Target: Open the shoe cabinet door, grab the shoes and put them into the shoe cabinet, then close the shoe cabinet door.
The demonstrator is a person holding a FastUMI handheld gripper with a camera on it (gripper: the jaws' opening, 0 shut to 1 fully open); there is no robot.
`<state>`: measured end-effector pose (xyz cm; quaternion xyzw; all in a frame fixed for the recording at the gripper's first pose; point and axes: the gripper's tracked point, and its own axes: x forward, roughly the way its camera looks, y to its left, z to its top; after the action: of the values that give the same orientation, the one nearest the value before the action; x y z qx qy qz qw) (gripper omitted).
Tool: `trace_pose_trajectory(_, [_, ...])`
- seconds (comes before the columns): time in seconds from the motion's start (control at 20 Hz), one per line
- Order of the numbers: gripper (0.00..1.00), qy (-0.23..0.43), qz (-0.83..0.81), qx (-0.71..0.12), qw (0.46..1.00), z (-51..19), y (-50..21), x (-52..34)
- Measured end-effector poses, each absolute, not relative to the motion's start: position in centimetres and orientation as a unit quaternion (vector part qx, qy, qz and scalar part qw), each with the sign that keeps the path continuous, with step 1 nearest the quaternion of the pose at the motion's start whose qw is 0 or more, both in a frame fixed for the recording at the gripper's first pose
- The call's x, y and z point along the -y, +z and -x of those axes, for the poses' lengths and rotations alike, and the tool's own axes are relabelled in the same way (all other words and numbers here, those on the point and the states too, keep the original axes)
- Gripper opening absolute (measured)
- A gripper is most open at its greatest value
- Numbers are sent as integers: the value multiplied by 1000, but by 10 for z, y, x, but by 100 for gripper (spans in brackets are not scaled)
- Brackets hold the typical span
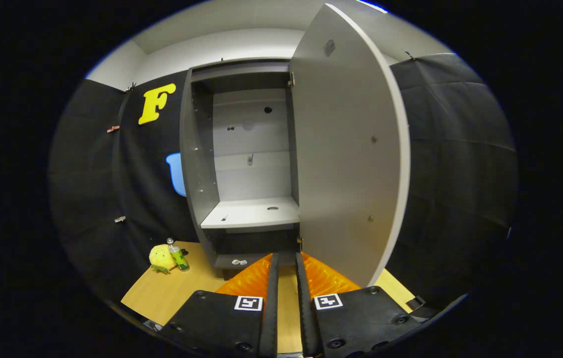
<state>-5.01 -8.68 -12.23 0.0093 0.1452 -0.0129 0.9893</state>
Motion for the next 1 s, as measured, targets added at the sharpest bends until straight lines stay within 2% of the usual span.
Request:
trace_pose_trajectory(0.35, [23,0,-25,-258,966,50,-253,28])
trace_pose_trajectory(0.7, [23,-6,-38,-373,927,74,-396,8])
trace_pose_trajectory(1.0, [24,-15,-51,-424,904,76,-482,5])
